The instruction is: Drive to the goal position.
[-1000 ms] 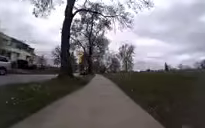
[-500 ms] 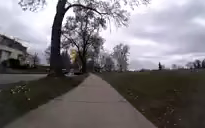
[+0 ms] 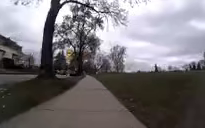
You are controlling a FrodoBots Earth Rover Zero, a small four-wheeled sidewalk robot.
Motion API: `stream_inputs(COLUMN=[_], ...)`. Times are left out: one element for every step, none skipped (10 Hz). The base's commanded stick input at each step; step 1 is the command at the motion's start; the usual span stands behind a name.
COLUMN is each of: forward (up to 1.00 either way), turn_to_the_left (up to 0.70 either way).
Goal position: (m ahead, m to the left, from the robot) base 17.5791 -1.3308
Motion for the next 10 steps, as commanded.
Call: stream_inputs(forward=[1.00, 1.00, 1.00, 1.00, 1.00, 1.00, 1.00, 1.00, 1.00, 1.00], turn_to_the_left=[0.00, 0.00, 0.00, 0.00, 0.02, 0.09, 0.39, 0.35, 0.00, 0.00])
